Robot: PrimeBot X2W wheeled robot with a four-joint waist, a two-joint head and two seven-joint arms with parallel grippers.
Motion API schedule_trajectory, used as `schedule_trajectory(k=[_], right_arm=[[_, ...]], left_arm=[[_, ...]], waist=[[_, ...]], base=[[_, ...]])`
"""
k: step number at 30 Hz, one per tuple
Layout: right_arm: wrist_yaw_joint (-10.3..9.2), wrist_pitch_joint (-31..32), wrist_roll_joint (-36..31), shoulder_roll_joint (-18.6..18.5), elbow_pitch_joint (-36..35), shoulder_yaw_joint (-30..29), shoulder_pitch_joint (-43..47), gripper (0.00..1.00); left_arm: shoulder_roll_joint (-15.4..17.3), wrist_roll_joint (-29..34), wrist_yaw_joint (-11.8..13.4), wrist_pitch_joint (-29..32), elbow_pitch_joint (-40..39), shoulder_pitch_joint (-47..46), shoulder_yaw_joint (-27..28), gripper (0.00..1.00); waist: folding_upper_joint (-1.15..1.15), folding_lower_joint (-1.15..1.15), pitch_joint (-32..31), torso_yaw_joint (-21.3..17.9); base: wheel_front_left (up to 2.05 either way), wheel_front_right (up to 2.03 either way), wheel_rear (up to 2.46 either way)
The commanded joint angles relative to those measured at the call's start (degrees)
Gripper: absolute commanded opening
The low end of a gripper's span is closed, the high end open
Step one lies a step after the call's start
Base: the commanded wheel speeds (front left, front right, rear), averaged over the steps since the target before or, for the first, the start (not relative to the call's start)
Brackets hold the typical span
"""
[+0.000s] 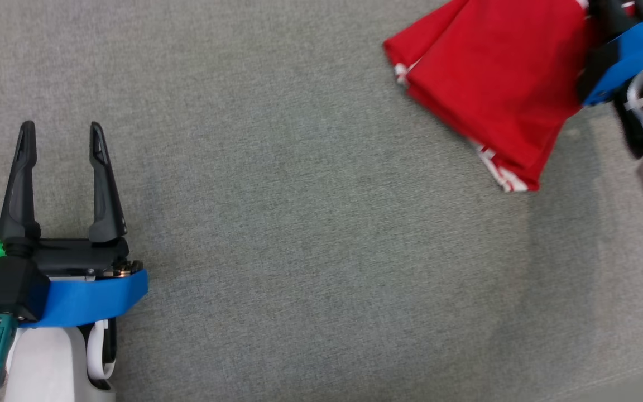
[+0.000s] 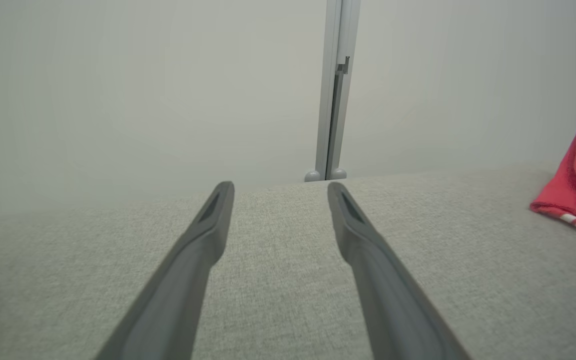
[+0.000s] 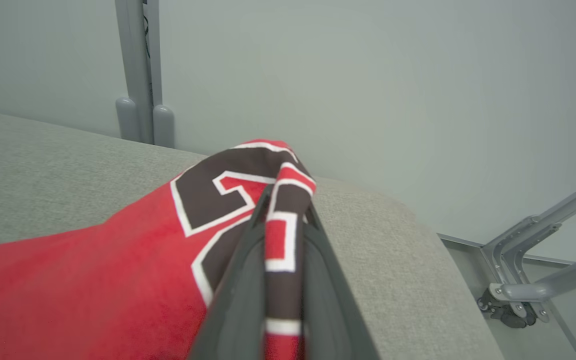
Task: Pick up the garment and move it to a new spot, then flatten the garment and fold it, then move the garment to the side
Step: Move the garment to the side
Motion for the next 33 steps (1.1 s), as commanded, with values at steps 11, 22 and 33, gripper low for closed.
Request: schedule_trajectory(k=[11,22,33], right_arm=[[-0.01,0.7,-3.5,-7.9,14.1,-6.1,-10.7,0.0],[-0.01,0.2,-7.5,-8.2,17.5,-11.5,-12.9,0.0],[-0.01,-0.1,-13.8,-5.9,17.4,-15.7,-10.8,1.0]], left_arm=[[1.3,0.7,0.3,-0.1,-4.3,-2.6,0.4,1.0],[1.7,0.8,0.5,-0.1,-5.6,-2.9,-0.1,1.0],[1.2,0.0,0.9,-0.1,-3.9,-1.5,-0.1,1.0]], waist=[[-0.01,-0.01,5.8,1.5],[-0.01,-0.01,6.8,0.7],[-0.01,-0.01,3.8,0.9]], base=[[0.0,0.0,0.0],[0.0,0.0,0.0],[0.0,0.0,0.0]])
